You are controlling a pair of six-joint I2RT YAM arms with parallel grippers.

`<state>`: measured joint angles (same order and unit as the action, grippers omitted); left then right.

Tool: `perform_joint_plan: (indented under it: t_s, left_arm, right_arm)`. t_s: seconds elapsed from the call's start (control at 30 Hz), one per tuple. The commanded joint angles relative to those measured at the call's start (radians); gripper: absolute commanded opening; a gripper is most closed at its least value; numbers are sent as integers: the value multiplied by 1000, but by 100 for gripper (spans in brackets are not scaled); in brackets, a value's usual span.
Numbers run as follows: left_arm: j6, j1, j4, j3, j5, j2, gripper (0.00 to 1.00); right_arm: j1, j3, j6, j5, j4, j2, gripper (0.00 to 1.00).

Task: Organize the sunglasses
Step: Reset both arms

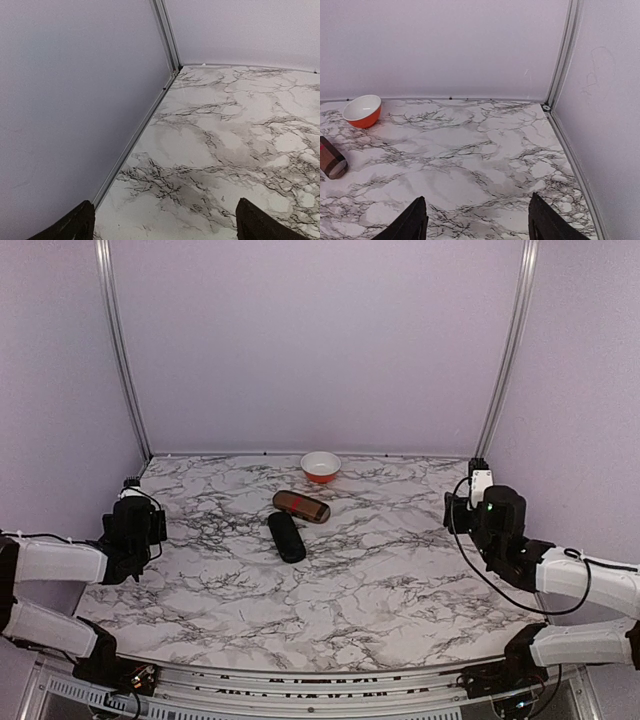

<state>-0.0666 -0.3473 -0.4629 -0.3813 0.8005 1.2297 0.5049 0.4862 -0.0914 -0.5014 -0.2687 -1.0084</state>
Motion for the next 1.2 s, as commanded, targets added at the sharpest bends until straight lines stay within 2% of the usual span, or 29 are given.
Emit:
perform_joint_plan:
  t_s: [0.0,0.17,0.27,0.5,0.63,1.0,1.1,1.17]
  left_arm:
    - [58,70,-254,48,-87,75,99]
    - [117,149,-423,90,-293,104,99]
    - [125,181,-454,77,-366,134,99]
    - [107,237,-591,104,-461,161,99]
    - [91,260,-745,128,-496,252,99]
    - [75,270,-760,140,-495,258,99]
    - [82,278,-901,187,-521,308,99]
    - [77,277,-856,177,-528,293,99]
  right_arm:
    - [-9,-72,26,-176,-190,-11,73]
    - [-10,-123,84,-299,-285,-108,92]
    - [-21,-111,114,-356,-347,-186,100]
    - [-95,-126,201,-251,-454,-310,100]
    - [-157,-195,199,-154,-614,-356,100]
    - [-307,-253,281,94,-975,-463,100]
    - [-373,-272,260,166,-1127,-556,100]
    - [-393,-259,229,208,-1045,-531,99]
